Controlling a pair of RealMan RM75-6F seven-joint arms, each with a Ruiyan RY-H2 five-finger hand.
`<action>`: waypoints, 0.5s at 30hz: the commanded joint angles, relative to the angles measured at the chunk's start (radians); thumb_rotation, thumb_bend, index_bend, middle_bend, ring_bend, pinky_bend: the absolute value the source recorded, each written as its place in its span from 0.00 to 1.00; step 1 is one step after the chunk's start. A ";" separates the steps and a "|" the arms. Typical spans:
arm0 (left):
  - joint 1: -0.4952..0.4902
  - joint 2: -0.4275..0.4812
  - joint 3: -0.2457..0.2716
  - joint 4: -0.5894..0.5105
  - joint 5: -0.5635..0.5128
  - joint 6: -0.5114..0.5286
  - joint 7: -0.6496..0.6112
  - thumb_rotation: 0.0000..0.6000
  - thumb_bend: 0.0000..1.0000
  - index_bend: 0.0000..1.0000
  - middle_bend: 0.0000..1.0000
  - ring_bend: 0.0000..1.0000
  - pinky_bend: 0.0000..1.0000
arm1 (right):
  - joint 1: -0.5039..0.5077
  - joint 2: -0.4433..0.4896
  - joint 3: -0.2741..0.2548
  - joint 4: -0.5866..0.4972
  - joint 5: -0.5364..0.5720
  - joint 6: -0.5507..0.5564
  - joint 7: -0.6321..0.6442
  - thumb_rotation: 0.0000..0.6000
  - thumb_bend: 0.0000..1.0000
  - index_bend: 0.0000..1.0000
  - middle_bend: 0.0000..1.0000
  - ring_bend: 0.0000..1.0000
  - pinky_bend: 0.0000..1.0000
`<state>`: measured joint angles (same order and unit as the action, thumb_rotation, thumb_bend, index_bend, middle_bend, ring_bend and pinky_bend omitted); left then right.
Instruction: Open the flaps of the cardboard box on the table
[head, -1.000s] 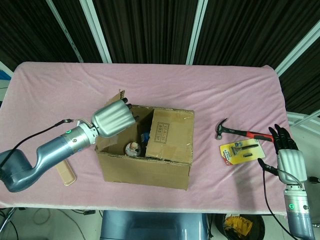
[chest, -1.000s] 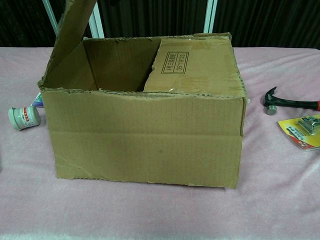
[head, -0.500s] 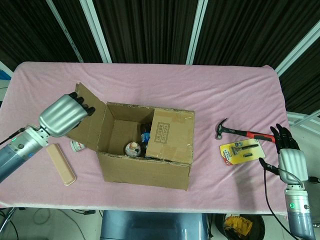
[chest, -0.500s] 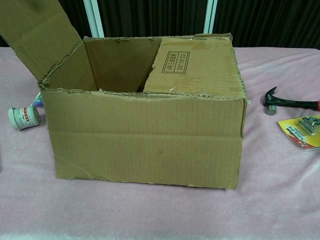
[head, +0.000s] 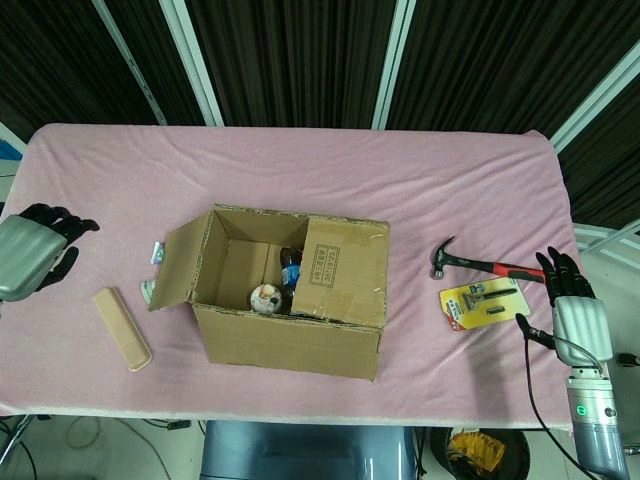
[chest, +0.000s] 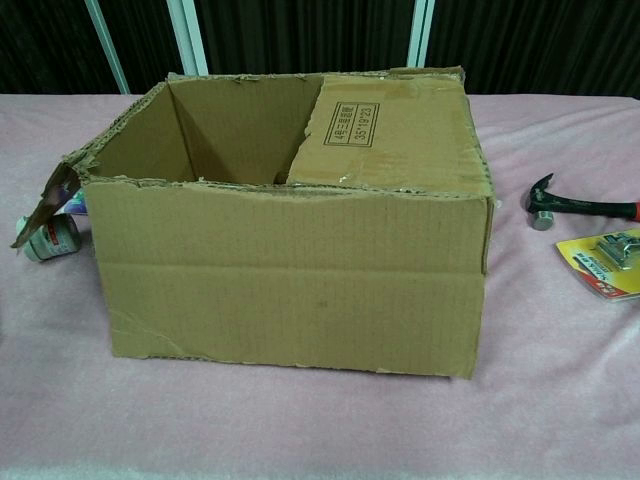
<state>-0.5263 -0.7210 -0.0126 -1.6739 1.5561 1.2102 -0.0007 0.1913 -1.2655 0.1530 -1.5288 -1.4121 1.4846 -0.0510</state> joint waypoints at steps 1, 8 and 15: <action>0.132 -0.093 0.028 -0.025 -0.069 0.130 -0.012 1.00 0.24 0.05 0.04 0.00 0.06 | 0.006 0.015 0.000 -0.026 -0.020 0.002 -0.005 1.00 0.35 0.00 0.00 0.00 0.22; 0.292 -0.246 0.053 0.003 -0.102 0.303 -0.005 1.00 0.21 0.02 0.01 0.00 0.04 | 0.063 0.087 0.009 -0.122 -0.120 -0.024 -0.070 1.00 0.40 0.00 0.00 0.00 0.21; 0.349 -0.343 0.046 0.082 -0.069 0.376 -0.104 1.00 0.22 0.02 0.01 0.00 0.04 | 0.205 0.212 0.068 -0.255 -0.181 -0.181 -0.156 1.00 0.42 0.00 0.00 0.00 0.21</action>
<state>-0.1898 -1.0442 0.0325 -1.6124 1.4744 1.5771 -0.0714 0.3422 -1.1016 0.1940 -1.7354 -1.5720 1.3656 -0.1721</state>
